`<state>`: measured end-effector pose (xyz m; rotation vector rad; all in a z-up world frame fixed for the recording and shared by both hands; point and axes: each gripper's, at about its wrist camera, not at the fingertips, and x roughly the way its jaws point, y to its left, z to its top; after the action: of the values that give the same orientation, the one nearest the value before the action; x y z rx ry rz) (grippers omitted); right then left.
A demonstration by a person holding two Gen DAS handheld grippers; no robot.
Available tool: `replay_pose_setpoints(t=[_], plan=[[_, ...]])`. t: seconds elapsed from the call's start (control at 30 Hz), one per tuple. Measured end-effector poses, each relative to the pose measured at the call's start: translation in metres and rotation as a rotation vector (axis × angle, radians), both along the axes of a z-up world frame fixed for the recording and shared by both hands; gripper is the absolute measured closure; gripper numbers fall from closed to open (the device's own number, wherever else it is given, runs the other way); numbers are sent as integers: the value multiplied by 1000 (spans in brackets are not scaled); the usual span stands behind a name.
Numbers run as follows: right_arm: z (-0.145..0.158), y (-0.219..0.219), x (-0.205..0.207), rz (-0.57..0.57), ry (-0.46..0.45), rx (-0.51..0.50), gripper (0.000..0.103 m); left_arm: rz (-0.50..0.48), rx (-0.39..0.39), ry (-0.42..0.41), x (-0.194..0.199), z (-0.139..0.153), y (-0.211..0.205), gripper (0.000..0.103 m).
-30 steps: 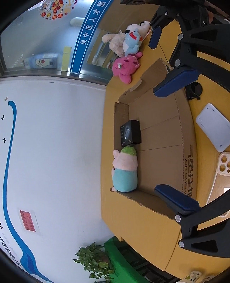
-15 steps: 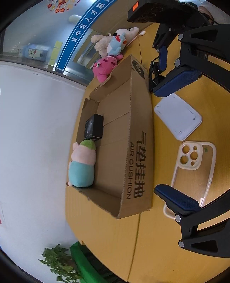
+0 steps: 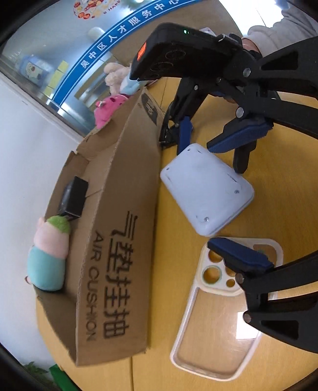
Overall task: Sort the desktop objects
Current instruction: 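Close both grippers on the white power bank and lift it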
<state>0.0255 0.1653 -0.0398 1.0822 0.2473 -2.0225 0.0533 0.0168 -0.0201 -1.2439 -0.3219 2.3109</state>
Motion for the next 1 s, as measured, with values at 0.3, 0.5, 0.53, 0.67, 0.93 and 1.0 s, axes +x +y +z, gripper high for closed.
replay_pose_setpoints(t=[0.3,0.5,0.53,0.67,0.93,1.0], plan=[[3,11,13,-36,-5,-34,9,-65,-75,25,-9,4,23,34],[7,39,63,-55,-45,-121,9,-196,-7,37,3,11,32,34],[5,43,70,-62,-47,-117,9,-229,19,19,6,10,34,34],[5,60,86,-127,-18,-75,9,-242,-62,37,19,6,45,34],[4,43,77,-119,51,19,12,-192,-98,-56,14,-11,37,35],[-2,37,77,-114,61,50,23,-220,-80,-53,18,-11,41,40]])
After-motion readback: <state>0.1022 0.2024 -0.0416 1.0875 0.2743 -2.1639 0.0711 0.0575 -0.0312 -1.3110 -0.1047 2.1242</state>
